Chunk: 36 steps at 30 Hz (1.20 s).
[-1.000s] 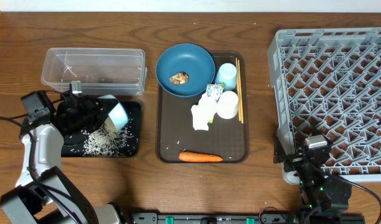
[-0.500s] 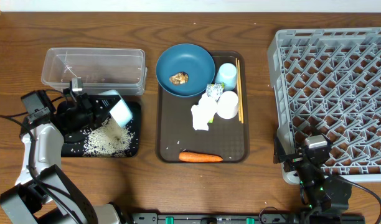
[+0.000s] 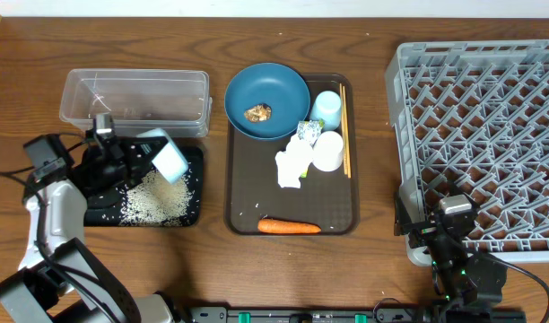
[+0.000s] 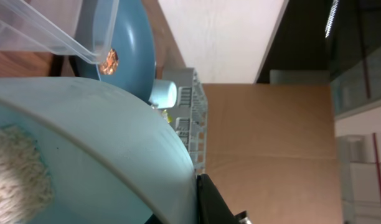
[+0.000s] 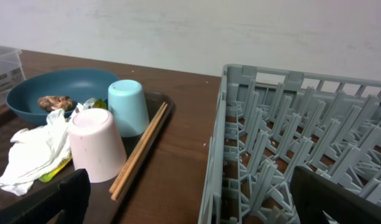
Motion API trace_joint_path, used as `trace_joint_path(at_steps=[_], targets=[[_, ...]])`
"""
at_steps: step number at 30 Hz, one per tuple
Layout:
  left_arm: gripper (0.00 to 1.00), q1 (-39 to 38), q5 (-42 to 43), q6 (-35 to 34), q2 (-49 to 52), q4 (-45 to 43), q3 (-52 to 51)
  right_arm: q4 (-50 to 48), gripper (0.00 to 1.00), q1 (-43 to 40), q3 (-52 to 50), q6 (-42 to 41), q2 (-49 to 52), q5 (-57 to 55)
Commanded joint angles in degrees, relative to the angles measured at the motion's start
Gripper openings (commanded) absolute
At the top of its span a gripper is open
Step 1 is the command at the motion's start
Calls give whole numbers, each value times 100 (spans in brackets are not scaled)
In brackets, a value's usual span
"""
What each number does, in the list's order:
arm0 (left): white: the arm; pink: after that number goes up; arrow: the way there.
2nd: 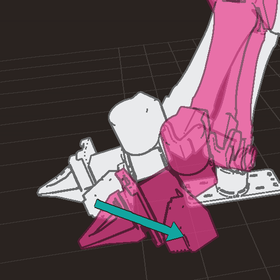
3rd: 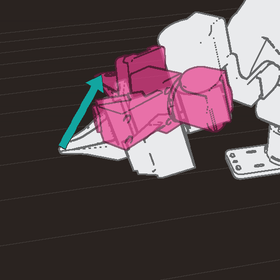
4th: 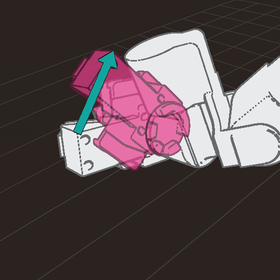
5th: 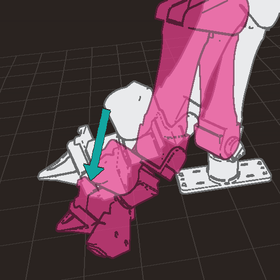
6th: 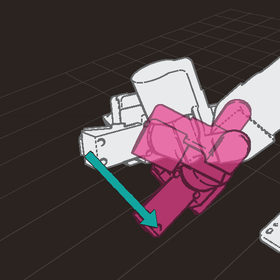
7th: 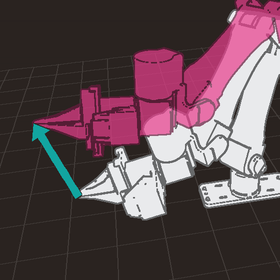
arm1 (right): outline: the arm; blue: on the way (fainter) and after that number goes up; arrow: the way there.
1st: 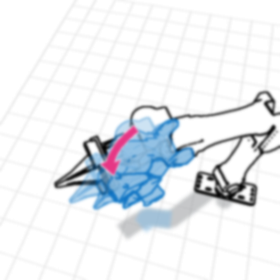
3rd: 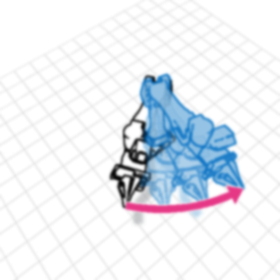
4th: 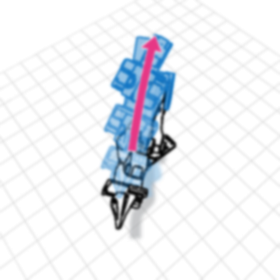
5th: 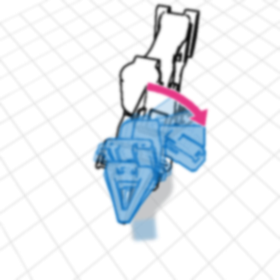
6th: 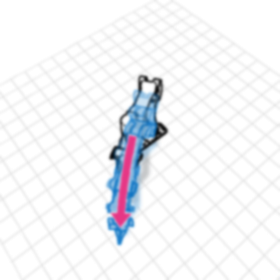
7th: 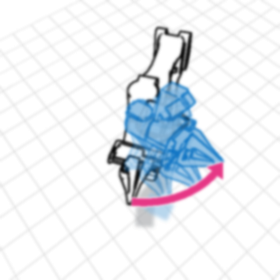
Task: Sort waste into correct bins and load items into the dishwasher rack
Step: 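Tilt the bowl with the left gripper to pour rice onto the black tray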
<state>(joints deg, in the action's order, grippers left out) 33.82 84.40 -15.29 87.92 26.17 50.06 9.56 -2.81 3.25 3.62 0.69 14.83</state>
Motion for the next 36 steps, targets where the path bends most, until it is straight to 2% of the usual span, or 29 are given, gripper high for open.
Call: trace_joint_path(at_steps=[1, 6, 18, 22, 31, 36], targets=[[6, 249, 339, -42, 7, 28, -26, 7, 99, -22, -20, 74, -20, 22], [6, 472, 442, -44, 7, 192, -26, 7, 99, -22, -20, 74, -20, 22], [6, 479, 573, -151, 7, 505, -26, 7, 99, -22, -20, 74, -20, 22], [6, 479, 496, -109, 7, 157, -26, 7, 99, -22, -20, 74, -20, 22], [6, 472, 570, -131, 7, 278, -26, 7, 99, -22, -20, 74, -20, 22], [6, 466, -42, 22, 7, 304, -26, 7, 99, -22, -20, 74, -20, 22]])
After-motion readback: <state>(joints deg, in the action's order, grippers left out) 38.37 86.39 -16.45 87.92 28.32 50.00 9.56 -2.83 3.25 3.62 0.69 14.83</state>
